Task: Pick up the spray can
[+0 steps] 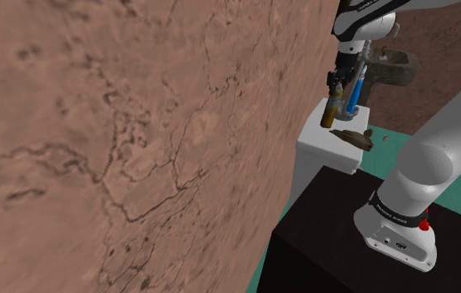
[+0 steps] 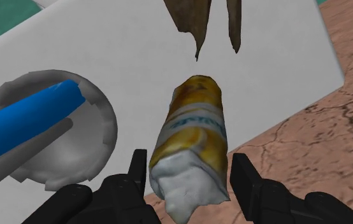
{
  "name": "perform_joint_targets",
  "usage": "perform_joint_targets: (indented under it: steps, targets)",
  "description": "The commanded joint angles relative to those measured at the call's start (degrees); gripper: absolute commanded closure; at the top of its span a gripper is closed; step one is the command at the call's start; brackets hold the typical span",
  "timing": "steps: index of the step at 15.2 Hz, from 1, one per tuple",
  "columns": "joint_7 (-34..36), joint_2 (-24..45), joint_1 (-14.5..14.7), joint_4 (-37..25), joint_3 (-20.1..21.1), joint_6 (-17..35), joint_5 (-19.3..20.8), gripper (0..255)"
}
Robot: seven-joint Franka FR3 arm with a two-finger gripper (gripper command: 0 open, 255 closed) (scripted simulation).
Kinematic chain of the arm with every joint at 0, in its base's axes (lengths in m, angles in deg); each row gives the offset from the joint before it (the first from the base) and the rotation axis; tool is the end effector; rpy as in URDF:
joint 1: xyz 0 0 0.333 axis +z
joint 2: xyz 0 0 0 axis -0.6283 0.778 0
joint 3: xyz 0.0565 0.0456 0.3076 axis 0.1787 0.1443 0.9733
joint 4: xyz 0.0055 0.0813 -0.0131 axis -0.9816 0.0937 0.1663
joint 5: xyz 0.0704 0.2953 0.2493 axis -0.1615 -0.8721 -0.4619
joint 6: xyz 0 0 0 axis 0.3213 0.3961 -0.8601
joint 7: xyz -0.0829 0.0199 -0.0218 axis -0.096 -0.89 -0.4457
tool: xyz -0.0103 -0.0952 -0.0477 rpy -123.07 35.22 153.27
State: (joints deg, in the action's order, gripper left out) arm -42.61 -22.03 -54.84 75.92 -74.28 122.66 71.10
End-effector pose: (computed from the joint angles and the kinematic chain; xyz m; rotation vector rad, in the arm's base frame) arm 0.3508 -0.3490 0.4194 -3.0811 0.5950 0.0685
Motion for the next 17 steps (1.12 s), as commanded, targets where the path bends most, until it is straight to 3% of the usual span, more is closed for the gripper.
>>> perform_joint_targets:
  steps: [1,17]
  targets:
    - [0.1,-0.3,0.0,-0.4,0.1,-0.8,0.2,255]
    - [0.8,-3.6,0.1,-8.4,1.2,-11.9,1.0,255]
